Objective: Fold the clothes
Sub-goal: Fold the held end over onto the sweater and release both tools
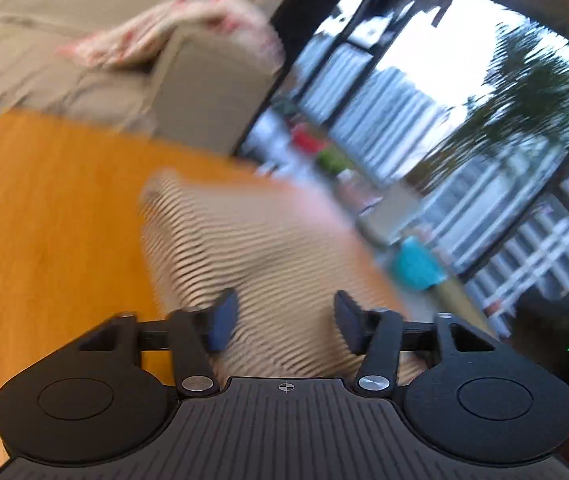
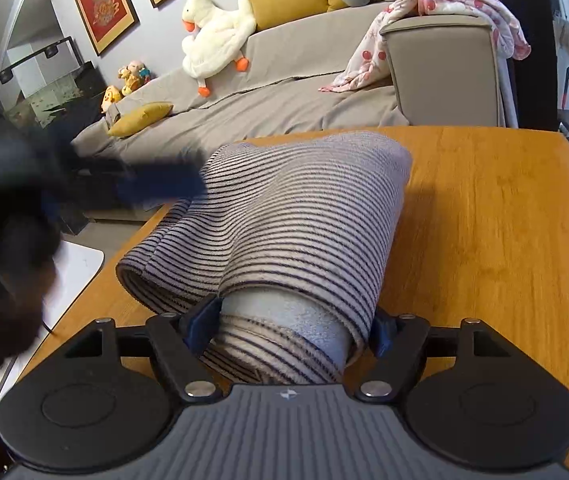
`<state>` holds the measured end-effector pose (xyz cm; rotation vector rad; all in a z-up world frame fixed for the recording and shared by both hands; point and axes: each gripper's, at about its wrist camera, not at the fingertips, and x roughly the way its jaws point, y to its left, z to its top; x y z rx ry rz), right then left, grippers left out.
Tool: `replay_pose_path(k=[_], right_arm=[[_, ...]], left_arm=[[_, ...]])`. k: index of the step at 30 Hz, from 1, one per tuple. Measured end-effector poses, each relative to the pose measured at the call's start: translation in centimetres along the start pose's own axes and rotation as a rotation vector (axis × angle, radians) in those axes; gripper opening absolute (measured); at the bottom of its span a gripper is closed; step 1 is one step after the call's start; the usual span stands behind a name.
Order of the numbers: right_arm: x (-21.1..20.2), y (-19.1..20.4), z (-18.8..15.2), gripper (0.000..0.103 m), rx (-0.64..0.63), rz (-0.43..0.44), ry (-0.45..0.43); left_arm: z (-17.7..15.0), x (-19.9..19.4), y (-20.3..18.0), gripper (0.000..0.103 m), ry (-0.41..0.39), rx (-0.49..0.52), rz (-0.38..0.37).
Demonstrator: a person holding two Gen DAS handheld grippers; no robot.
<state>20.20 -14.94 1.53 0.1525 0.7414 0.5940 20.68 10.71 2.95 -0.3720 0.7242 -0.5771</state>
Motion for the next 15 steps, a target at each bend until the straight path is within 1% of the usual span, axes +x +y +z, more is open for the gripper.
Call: replay_pose_path(k=[1,2,3,7,9,10,11,14,15], right_arm=[[-0.5,-0.3,0.3,0.08,0.002,0.019,-0.002],[-1.1,-0.6,0.7,0.082,-0.004,0.028,-0.017],[-1.7,-0.8,1.2,0.083,-0.014,0.035,-0.034],[-3.0,0.0,5.5,0.082,-0.12,-0.011,-0.15],[-2.4,0.7,7.7,0.073,-0.167,-0.025,-0.19],[-1.5,1.0,8.5,0.06,-0.184,-0.022,-0.183],[-0.2,1.3,9.0,0.054,-0.204,-0.042,-0.154],[5.4,1.6,8.9,0.054,-0.29,-0.198,-0.015],[7.1,1.0,8.3,0.054,-0.288,-0.222,0.021]], left_arm=[[-0.5,-0.3,0.3,0.037,-0.02,0.015,0.005],[-0.5,-0.6,0.6,0.037,-0.027,0.018,0.003],[-0.5,-0.8,0.8,0.037,-0.029,0.011,-0.002],[-0.6,-0.9,1.3,0.036,-0.028,0.015,-0.002],[-0.4,-0.8,1.1,0.036,-0.03,0.021,0.0],[-0.4,-0.7,1.1,0.036,-0.031,0.023,0.001],[-0.5,-0.7,1.2,0.036,-0.032,0.022,-0.001],[-0.6,-0.8,1.5,0.035,-0.034,0.018,-0.007],[-0.6,-0.9,1.5,0.035,-0.035,0.017,-0.009]])
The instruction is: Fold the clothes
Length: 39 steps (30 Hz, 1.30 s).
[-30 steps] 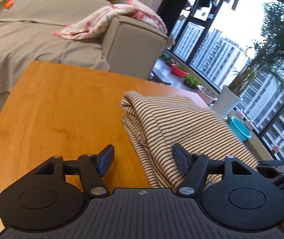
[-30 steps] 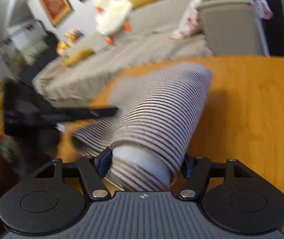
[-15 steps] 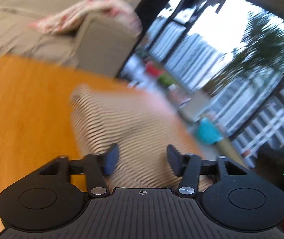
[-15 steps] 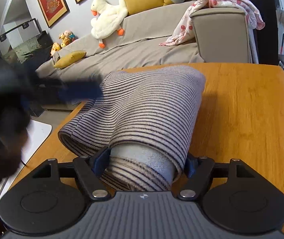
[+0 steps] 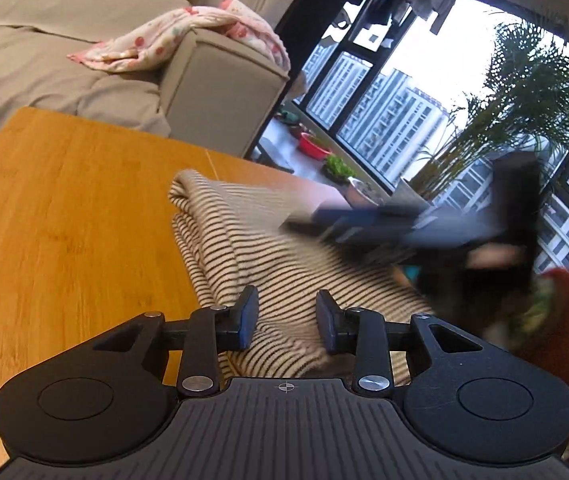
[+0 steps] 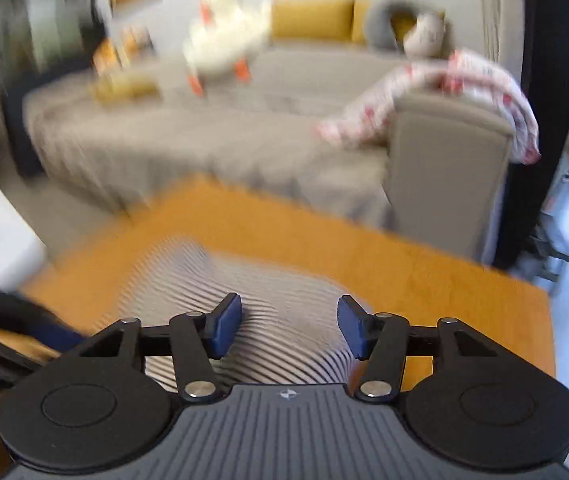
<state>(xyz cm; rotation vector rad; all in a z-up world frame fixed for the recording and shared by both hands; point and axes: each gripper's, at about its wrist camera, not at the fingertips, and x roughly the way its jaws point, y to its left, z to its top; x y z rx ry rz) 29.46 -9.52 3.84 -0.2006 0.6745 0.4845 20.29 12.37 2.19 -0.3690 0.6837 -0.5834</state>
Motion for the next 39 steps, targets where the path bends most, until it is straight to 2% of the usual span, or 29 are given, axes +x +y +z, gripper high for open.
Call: replay_pose_path(k=[2,7,9,10,12,14,16,18,21,25,27,32,37,39], right_arm=[[1.0,-0.1,-1.0,0.058,0.021,-0.012,-0.01],[-1.3,-0.5,-1.5,0.059,0.065,-0.009,-0.048],[-4.0,-0.8,-1.7,0.065,0.117,0.068,-0.113],[-5.6,-0.8,-2.0,0.075,0.142,0.117,-0.148],[-8.0,-0.6,-3.1,0.078,0.167,0.177,-0.196],[-8.8,0.6,-4.9,0.078,0.128,0.14,-0.173],[-7.7,1.7,-6.9,0.079,0.105,0.074,-0.134],[-6.7,2.3,-8.7,0.086,0.12,0.022,-0.127],[-6.4,1.6,-8.7,0.088,0.222,0.046,-0.12],[-6.5,1.6,-9.0,0.089,0.203,0.027,-0.133],[-6.5,1.2,-9.1,0.092,0.21,0.024,-0.134],[-6.4,0.2,-9.7,0.102,0.301,0.071,-0.14],[-5.8,-2.2,-10.8,0.103,0.553,0.177,-0.094],[-5.8,-2.5,-10.9,0.103,0.607,0.184,-0.088]], left_arm=[[0.0,0.1,0.0,0.034,0.0,0.004,-0.003],[-0.1,0.3,0.0,0.034,-0.001,0.012,-0.007],[-0.2,0.3,0.1,0.034,-0.006,0.01,-0.006],[-0.2,0.2,0.2,0.034,-0.009,0.005,-0.012],[-0.2,0.4,0.4,0.034,-0.011,-0.004,-0.02],[-0.1,0.5,0.5,0.034,-0.014,-0.008,-0.022],[-0.2,0.6,0.5,0.034,-0.015,-0.014,-0.032],[-0.2,0.6,0.2,0.034,-0.019,-0.007,-0.016],[-0.3,-0.4,-0.6,0.035,-0.031,0.013,0.029],[-0.8,-2.6,-1.9,0.054,-0.065,0.058,0.111],[-1.2,-3.3,-2.2,0.051,-0.063,0.078,0.154],[-2.3,-3.1,-1.1,0.047,-0.016,0.04,0.163],[-2.3,-3.0,-1.0,0.048,-0.009,0.049,0.157],[-2.4,-2.9,-1.0,0.048,-0.006,0.045,0.154]])
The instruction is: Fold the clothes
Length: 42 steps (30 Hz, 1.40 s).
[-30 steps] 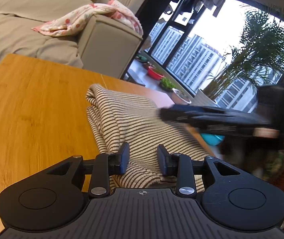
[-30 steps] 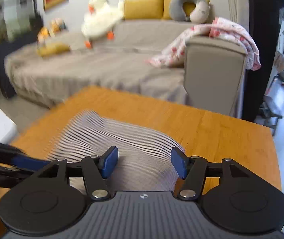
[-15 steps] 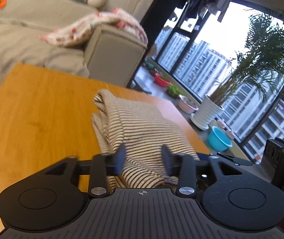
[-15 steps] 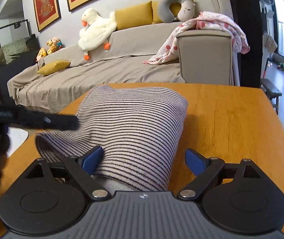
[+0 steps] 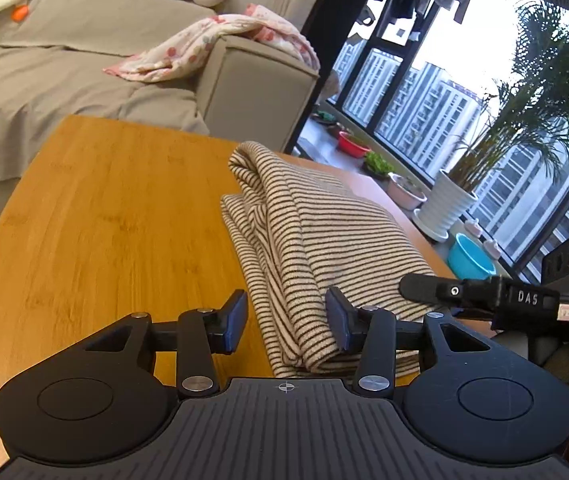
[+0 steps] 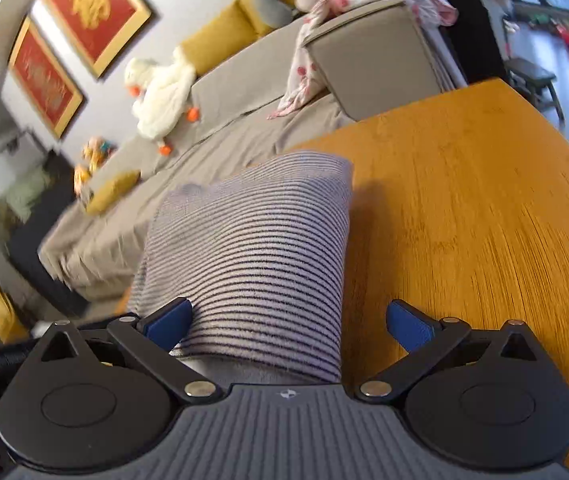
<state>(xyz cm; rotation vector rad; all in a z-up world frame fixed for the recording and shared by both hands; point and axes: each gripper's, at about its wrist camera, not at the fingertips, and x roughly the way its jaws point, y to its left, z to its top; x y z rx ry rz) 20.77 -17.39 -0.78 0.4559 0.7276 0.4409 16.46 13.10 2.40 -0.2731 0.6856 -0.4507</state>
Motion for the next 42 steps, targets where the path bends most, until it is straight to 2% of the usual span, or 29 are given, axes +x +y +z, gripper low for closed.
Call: replay_pose_path(k=[3,5,6,8,9,13,15,20,21,22,24,26,28,30,31,33,35,36,37,38,42], right_arm=[[0.3,0.2,0.3,0.103,0.043,-0.005,0.033],[0.5,-0.1,0.0,0.103,0.089,0.057,0.04],[0.6,-0.2,-0.2,0.103,0.089,0.093,0.047],[1.0,-0.1,-0.6,0.103,0.035,0.157,0.072],[0.9,0.2,-0.9,0.103,0.004,0.155,0.068],[0.7,1.1,-1.7,0.103,-0.088,0.134,0.04],[0.7,1.1,-1.8,0.103,-0.1,0.131,0.032],[0.4,1.0,-1.9,0.103,-0.089,0.139,0.02],[0.4,0.9,-1.9,0.103,-0.088,0.141,0.017],[0.4,0.9,-1.9,0.103,-0.087,0.142,0.015],[0.4,1.0,-2.0,0.103,-0.086,0.142,0.013],[0.4,1.0,-2.0,0.103,-0.086,0.141,0.01],[0.4,1.1,-2.0,0.103,-0.083,0.139,0.007],[0.4,1.2,-2.0,0.103,-0.083,0.137,0.007],[0.4,1.2,-2.0,0.103,-0.086,0.136,0.01],[0.4,1.4,-2.0,0.103,-0.102,0.134,0.021],[0.5,1.7,-1.9,0.103,-0.129,0.142,0.044],[0.5,1.8,-1.8,0.103,-0.145,0.148,0.061],[0.3,1.8,-1.6,0.103,-0.153,0.15,0.075],[-0.1,1.6,-1.3,0.103,-0.146,0.15,0.074],[-1.9,0.5,1.5,0.103,-0.109,0.149,0.005]], left_arm=[[0.0,0.0,0.1,0.048,-0.002,-0.012,-0.007],[0.2,-0.1,0.1,0.046,-0.007,-0.022,-0.016],[0.4,-0.2,-0.1,0.041,-0.014,-0.022,-0.025],[1.1,-0.6,-0.7,0.03,-0.04,-0.01,-0.063],[1.4,-0.8,-1.1,0.025,-0.054,-0.004,-0.083],[2.7,-2.0,-1.9,0.022,-0.13,0.008,-0.166],[2.9,-1.4,-1.7,0.022,-0.122,0.029,-0.085],[1.2,1.7,0.8,0.022,0.017,0.065,0.213],[0.8,1.8,1.4,0.021,0.035,0.046,0.234],[0.8,1.5,2.0,0.021,0.037,0.013,0.215],[1.1,0.7,2.6,0.025,0.021,-0.041,0.163],[1.9,-0.2,2.7,0.034,-0.018,-0.076,0.101],[2.8,-1.0,2.6,0.059,-0.047,-0.114,0.028],[3.6,-1.0,2.5,0.071,-0.05,-0.169,-0.082],[3.8,-0.6,2.0,0.08,-0.042,-0.17,-0.118],[4.1,0.2,1.0,0.088,-0.027,-0.169,-0.187],[3.8,1.8,-0.1,0.086,0.025,-0.109,-0.112],[3.7,2.7,-0.6,0.078,0.051,-0.078,-0.071],[3.5,3.5,-1.2,0.063,0.077,-0.047,-0.031],[3.4,4.3,-1.1,0.065,0.102,-0.042,-0.006],[3.1,4.7,-0.2,0.066,0.106,-0.068,-0.027]])
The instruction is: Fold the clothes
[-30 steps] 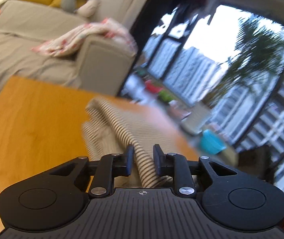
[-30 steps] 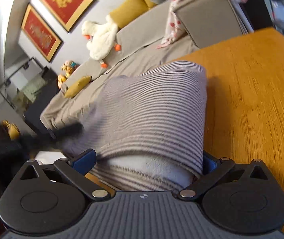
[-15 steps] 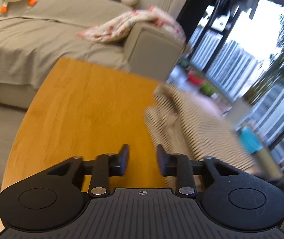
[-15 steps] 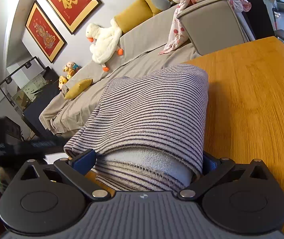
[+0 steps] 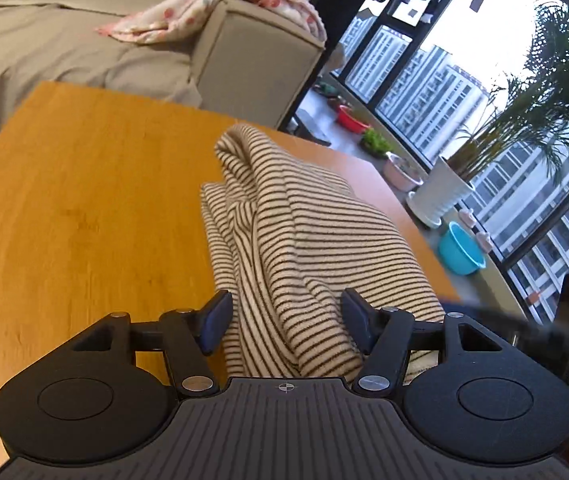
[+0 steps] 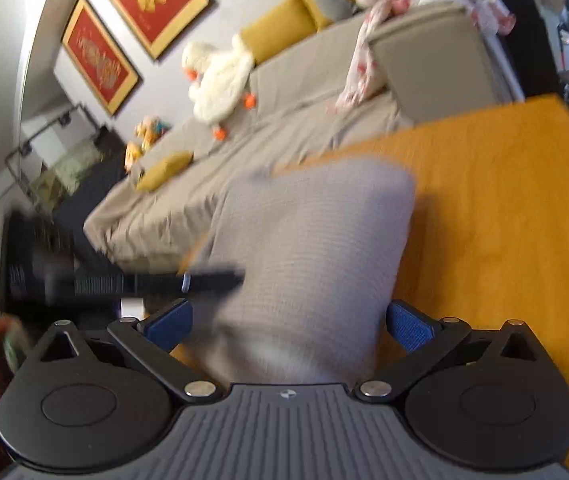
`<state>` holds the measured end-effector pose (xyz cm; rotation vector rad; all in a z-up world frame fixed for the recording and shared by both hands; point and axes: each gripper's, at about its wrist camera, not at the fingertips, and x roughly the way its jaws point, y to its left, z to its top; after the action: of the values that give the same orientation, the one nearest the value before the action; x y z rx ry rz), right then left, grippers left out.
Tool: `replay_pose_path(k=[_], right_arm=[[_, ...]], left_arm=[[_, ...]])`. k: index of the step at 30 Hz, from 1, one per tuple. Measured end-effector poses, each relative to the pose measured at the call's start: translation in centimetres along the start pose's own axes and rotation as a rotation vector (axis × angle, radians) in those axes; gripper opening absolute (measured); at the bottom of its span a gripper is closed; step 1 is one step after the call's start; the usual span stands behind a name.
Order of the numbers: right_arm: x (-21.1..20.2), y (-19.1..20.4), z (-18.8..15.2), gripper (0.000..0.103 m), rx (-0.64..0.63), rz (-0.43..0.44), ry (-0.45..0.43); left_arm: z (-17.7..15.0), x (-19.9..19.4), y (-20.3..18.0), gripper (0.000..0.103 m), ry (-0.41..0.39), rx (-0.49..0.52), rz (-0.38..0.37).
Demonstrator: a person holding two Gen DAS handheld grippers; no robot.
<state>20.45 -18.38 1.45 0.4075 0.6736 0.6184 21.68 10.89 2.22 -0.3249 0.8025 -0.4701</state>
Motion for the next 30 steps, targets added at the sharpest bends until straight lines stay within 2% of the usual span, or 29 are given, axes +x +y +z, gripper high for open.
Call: replay_pose_path(k=[4,6,8,9,10,11,13,18,19,24,27,30], right_arm=[[1.6,-2.5,3.7,0.103,0.112,-0.003,0.013],[3.6,-3.7,5.3,0.103,0.144,-0.026,0.064],[6.2,-3.9,6.5,0.103,0.122,-0.086,0.143],[6.7,-3.1,6.9,0.102,0.086,-0.073,0.148],[7.2,-2.4,7.3,0.092,0.049,-0.06,0.153],[7.7,-1.6,7.6,0.089,0.013,-0.047,0.157],[7.4,0.8,7.8,0.081,-0.135,-0.007,0.11],[8.2,4.0,5.6,0.076,-0.466,-0.104,0.101],[8.8,3.6,5.1,0.076,-0.473,-0.137,0.121],[8.3,2.4,4.5,0.079,-0.37,-0.116,0.105],[7.6,2.4,4.3,0.082,-0.353,-0.116,0.093],[6.5,2.0,3.5,0.086,-0.333,-0.115,0.082]], left_arm=[[-0.4,-0.2,-0.1,0.067,-0.004,0.02,0.005],[-0.4,-0.1,0.1,0.067,-0.002,0.019,0.003],[-0.4,-0.2,0.2,0.067,0.0,0.021,0.003],[-0.5,-0.3,0.1,0.067,0.001,0.024,0.004],[-0.6,-0.3,0.1,0.067,0.002,0.027,0.005],[-0.6,-0.4,0.0,0.067,0.003,0.03,0.007],[-0.9,-0.8,0.0,0.068,0.0,0.04,0.012],[-0.8,-0.8,0.7,0.068,-0.003,0.022,0.013],[-0.9,-0.8,0.6,0.068,0.0,0.021,0.014],[-0.7,-0.9,0.7,0.069,-0.008,0.016,0.008],[-0.1,-2.0,1.2,0.067,-0.068,-0.007,-0.015],[1.2,-2.5,2.3,0.072,-0.118,-0.058,-0.032]])
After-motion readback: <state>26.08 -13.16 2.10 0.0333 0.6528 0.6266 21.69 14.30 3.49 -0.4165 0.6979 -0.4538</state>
